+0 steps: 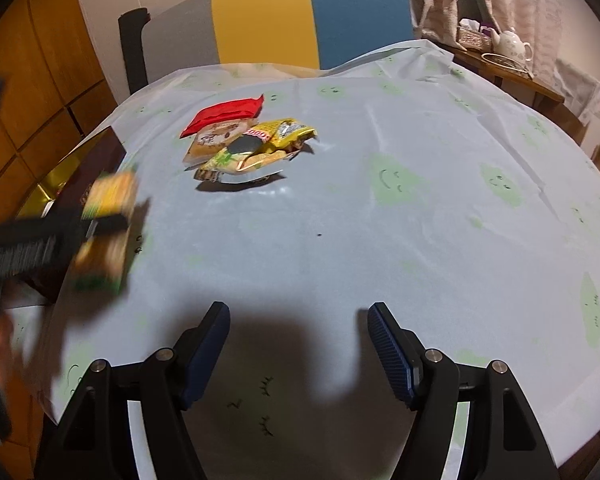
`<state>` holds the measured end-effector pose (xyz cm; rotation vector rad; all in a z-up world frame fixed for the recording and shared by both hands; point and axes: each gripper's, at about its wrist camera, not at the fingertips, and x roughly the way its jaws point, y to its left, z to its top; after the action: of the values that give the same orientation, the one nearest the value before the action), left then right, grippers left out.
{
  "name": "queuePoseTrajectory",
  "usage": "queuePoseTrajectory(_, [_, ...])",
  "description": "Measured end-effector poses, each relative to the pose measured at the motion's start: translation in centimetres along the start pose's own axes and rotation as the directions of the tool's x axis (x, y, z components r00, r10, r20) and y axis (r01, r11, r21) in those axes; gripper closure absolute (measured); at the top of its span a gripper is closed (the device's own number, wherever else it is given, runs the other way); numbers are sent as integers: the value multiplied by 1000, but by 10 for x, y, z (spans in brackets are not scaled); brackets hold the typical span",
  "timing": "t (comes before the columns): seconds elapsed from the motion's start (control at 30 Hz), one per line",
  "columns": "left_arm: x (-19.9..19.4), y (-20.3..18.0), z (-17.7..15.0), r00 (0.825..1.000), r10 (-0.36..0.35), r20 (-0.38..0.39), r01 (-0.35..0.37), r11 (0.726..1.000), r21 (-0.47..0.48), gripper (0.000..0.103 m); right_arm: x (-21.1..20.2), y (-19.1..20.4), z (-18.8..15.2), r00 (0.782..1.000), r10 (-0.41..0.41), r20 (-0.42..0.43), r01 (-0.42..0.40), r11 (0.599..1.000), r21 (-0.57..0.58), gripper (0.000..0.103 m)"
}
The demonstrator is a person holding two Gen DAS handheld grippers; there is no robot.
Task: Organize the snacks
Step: 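Move the left gripper to the WEIDAN cracker pack and grasp it, then grasp the red pouch with the right gripper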
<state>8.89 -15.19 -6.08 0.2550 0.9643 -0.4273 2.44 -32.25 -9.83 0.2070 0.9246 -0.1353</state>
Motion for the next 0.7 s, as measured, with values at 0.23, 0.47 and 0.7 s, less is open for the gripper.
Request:
queuePoseTrajectory(0.23, [6,4,-30,999,-35,38,35,999,2,49,-12,-7,25,1000,3,24,-3,1000,5,31])
queuePoseTrajectory(0.47, [7,6,-39,994,-56,94,56,998,4,48,-8,19,95,994,103,43,-95,983,-157,31])
queuePoseTrajectory(0.7, [9,7,-43,989,-68,128,66,998,25,48,43,66,159,992,113,-50,-124,914,-386,31])
